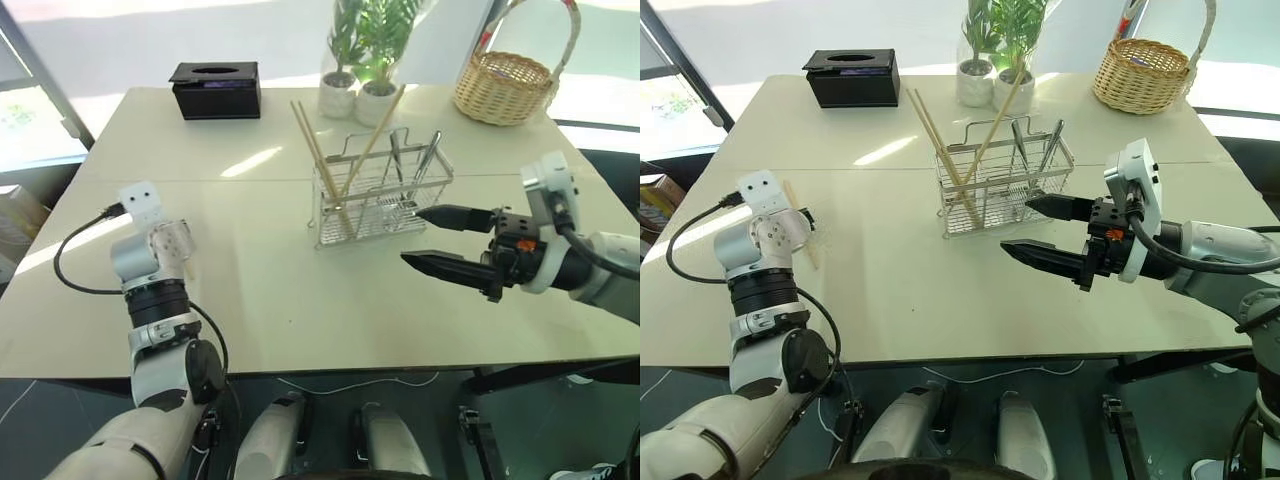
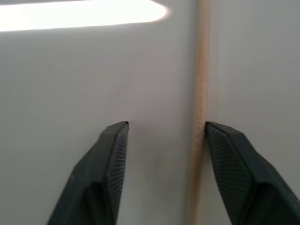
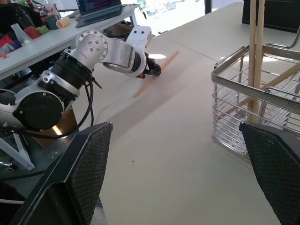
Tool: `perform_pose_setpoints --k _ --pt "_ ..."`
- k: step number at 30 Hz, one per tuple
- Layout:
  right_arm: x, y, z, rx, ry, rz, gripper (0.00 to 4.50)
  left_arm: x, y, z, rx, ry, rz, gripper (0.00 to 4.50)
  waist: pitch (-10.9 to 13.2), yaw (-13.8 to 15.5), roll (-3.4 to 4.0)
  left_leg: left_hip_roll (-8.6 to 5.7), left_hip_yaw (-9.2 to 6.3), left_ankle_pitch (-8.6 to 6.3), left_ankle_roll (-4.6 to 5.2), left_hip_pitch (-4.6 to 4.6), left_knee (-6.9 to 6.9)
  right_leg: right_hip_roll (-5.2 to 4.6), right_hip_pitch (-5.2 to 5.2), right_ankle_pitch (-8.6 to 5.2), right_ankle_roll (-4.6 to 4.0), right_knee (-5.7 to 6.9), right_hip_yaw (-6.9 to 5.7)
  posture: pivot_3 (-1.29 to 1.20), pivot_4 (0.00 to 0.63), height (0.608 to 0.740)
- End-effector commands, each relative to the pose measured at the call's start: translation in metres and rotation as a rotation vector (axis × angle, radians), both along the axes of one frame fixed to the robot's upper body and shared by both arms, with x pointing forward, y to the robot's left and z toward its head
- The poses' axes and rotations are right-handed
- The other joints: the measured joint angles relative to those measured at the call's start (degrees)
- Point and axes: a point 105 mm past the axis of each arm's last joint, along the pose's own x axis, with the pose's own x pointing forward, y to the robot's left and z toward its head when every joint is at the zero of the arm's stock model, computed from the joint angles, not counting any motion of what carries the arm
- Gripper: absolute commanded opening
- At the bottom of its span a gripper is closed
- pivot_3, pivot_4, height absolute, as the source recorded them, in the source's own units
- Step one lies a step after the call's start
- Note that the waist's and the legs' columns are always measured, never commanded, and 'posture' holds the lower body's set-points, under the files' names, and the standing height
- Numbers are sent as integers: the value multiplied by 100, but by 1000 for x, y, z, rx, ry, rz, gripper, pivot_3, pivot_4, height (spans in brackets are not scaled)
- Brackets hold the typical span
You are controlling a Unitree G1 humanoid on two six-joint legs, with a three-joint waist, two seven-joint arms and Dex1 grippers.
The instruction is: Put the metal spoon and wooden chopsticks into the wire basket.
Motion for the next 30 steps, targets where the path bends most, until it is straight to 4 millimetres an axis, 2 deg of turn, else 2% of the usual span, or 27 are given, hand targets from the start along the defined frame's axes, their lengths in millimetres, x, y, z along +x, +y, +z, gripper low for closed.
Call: perform_pose_setpoints --k 1,2,3,9,11,12,14,17,19,21,23,25,30 --pt "1 -4 13 16 -62 -18 4500 -9 10 -10 -26 37 43 725 -1 -1 1 0 0 0 0 1 -1 0 0 0 0 0 0 0 150 740" --pt "1 -5 13 15 -62 -20 4500 -9 11 -11 -30 37 48 216 -1 0 2 0 1 0 0 1 -1 0 -1 0 0 0 1 0 150 740" --pt "1 -5 14 15 -62 -21 4500 -10 11 -11 -32 38 50 96 -2 0 3 0 1 0 0 1 -2 0 0 0 0 0 1 0 150 740" --pt "4 -7 14 17 -62 -28 4500 -9 14 -8 -31 15 51 96 -4 2 6 0 3 0 0 4 -2 0 1 0 0 0 2 0 150 740" --pt "5 -8 14 18 -62 -36 4500 1 16 12 40 -96 23 96 -4 5 5 0 3 0 0 4 -2 0 1 0 0 1 3 0 150 740" --pt "7 -11 15 23 -67 -49 4500 13 12 39 112 -235 -30 96 -3 6 4 0 3 0 0 3 -3 0 1 0 0 1 3 0 150 740" --pt "10 -15 18 26 -80 -70 4500 33 -9 88 187 -490 -177 96 3 22 -6 0 3 1 -1 -1 -3 0 -4 0 -1 1 2 0 150 740" --pt "11 -18 20 27 -91 -80 4500 47 -47 141 231 -781 -396 96 3 139 -6 1 6 1 -2 -6 -2 -6 -9 2 -5 -11 -3 0 150 740" --pt "10 -20 21 21 -99 -91 4500 48 -81 173 250 -966 -574 96 2 179 -5 1 8 1 -1 -5 -4 -8 -6 3 -9 -35 -4 0 150 740" --pt "10 -22 21 19 -108 -106 4500 41 -118 200 214 -1157 -755 96 1 177 -2 0 17 -2 2 -5 -11 -14 3 8 -7 -67 -5 0 150 740" --pt "10 -25 21 21 -118 -122 4500 30 -150 214 162 -1299 -920 96 1 160 -2 0 30 -10 15 -5 -13 -17 7 14 2 -84 1 0 150 740" --pt "11 -27 22 23 -133 -142 4500 21 -175 216 111 -1384 -1044 96 1 148 -2 0 43 -20 32 -5 -12 -21 6 16 7 -86 8 0 150 740" --pt "14 -40 26 30 -179 -225 4500 0 -217 211 -29 -1499 -1243 96 1 126 -2 6 49 -23 38 -12 -16 -19 2 21 16 -72 11 0 150 740"
